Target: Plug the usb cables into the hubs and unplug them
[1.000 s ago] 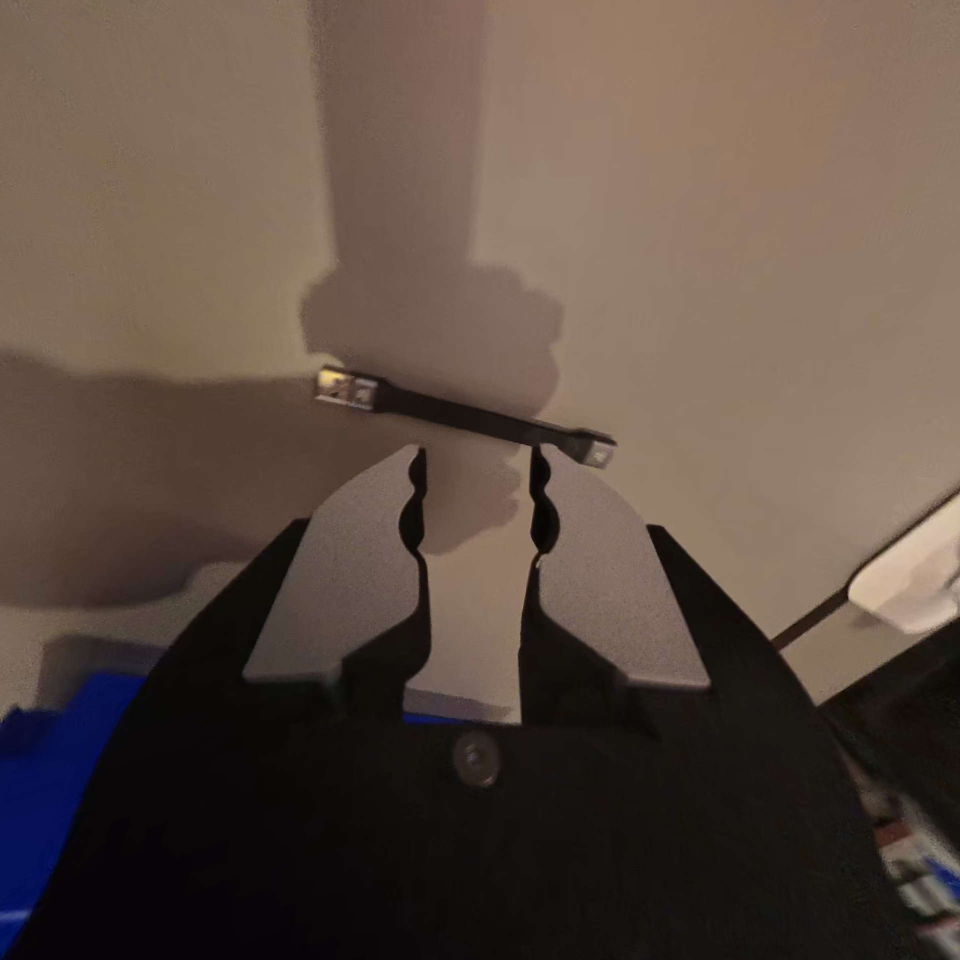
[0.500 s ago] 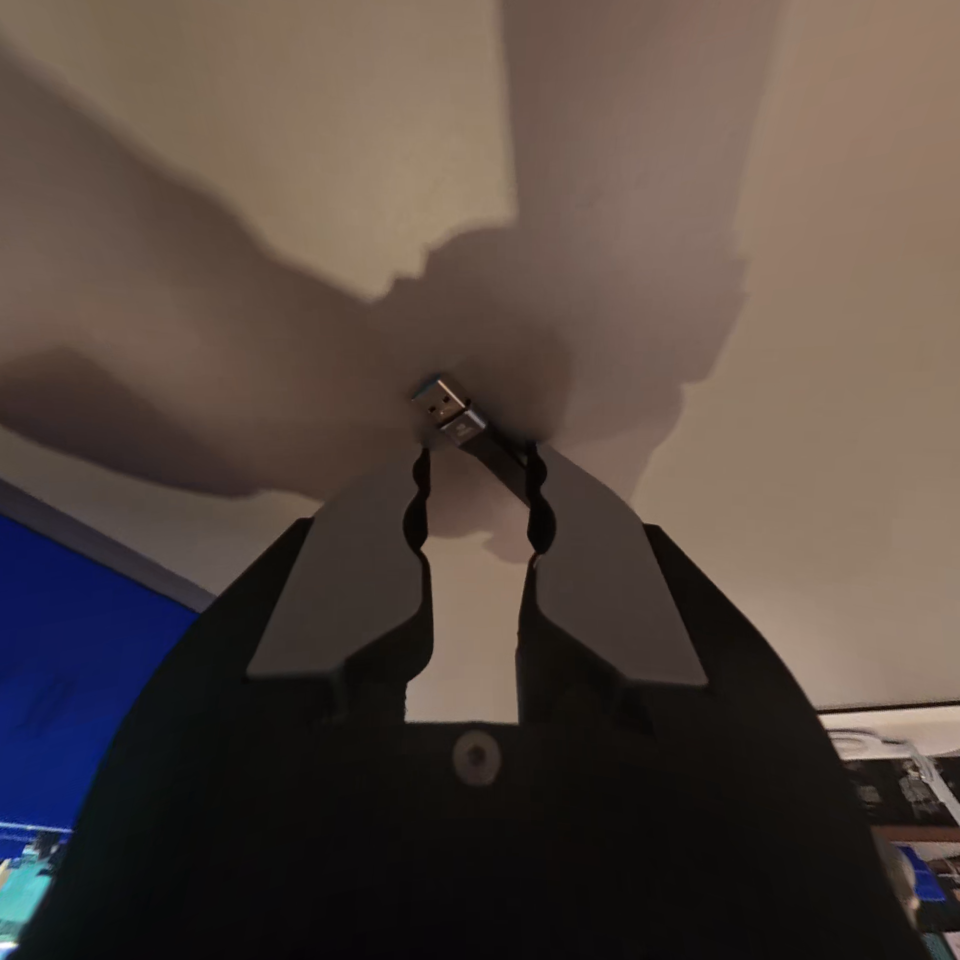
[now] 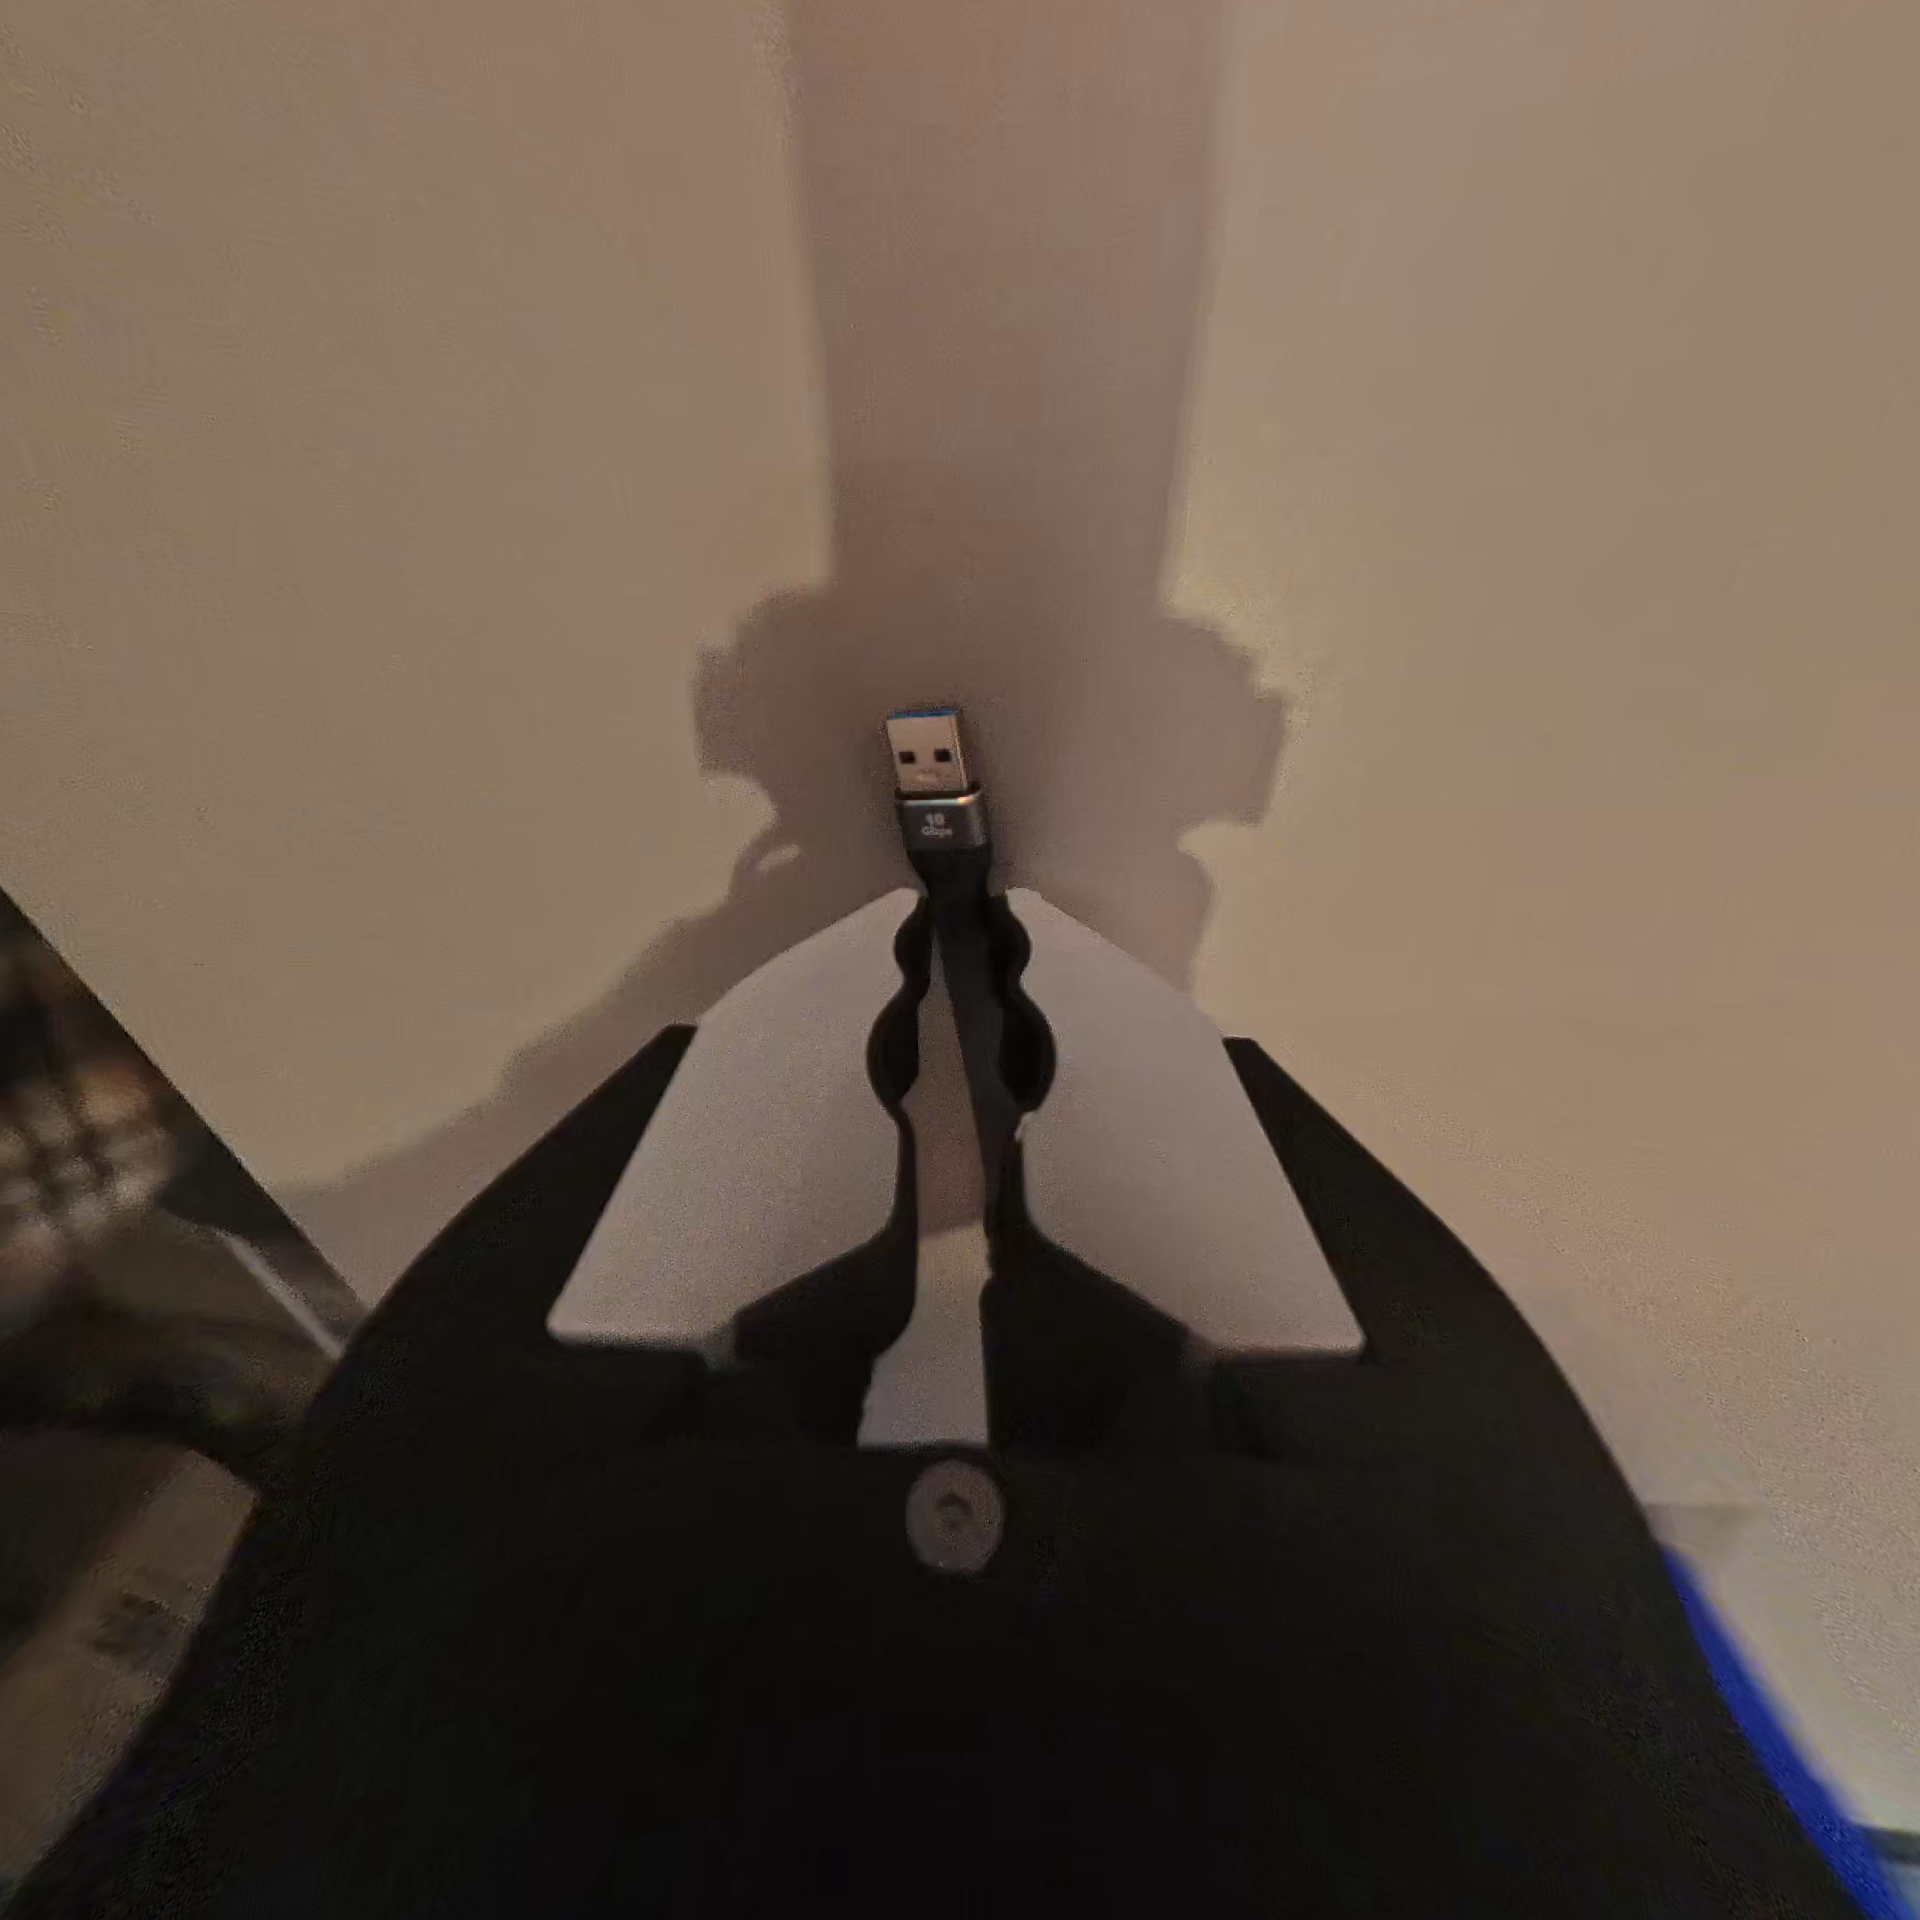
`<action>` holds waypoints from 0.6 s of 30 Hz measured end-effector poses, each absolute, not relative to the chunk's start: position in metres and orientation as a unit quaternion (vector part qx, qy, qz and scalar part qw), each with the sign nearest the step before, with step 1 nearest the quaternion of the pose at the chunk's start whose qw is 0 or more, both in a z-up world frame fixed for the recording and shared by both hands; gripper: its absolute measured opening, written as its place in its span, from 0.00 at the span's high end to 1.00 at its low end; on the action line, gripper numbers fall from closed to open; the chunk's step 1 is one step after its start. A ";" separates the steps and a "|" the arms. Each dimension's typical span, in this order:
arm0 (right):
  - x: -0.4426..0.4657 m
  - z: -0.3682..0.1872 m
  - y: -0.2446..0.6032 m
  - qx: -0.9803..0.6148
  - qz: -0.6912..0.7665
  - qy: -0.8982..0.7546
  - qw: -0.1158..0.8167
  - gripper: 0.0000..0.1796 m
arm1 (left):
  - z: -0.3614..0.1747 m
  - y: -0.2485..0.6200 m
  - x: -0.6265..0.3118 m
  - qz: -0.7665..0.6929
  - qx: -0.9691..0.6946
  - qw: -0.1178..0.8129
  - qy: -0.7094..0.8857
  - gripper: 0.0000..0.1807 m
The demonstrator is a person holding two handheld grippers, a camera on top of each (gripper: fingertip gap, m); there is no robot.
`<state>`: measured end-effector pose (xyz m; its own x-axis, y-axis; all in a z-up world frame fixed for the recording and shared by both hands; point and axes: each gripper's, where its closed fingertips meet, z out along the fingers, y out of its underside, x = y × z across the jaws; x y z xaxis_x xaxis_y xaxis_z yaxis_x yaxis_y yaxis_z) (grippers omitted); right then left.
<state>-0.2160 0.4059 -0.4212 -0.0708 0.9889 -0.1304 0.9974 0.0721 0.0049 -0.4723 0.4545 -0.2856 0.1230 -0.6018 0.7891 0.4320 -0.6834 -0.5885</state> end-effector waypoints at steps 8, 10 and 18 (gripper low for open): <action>-0.233 -0.419 0.411 0.678 -0.078 0.726 -0.083 0.81 | -0.284 0.453 -0.470 -0.662 -0.636 0.391 0.067 0.96; -0.239 -0.416 0.408 0.651 -0.101 0.740 -0.135 0.82 | -0.283 0.453 -0.471 -0.664 -0.634 0.392 0.067 0.96; -0.242 -0.422 0.407 0.642 -0.166 0.715 -0.224 0.91 | -0.287 0.452 -0.465 -0.669 -0.636 0.379 0.063 0.96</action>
<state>-0.2419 0.4068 -0.4215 -0.0762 0.9913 0.1070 0.8425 0.1214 -0.5248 -0.4653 0.4525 -0.2868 0.0971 -0.5871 0.8037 0.4278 -0.7044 -0.5663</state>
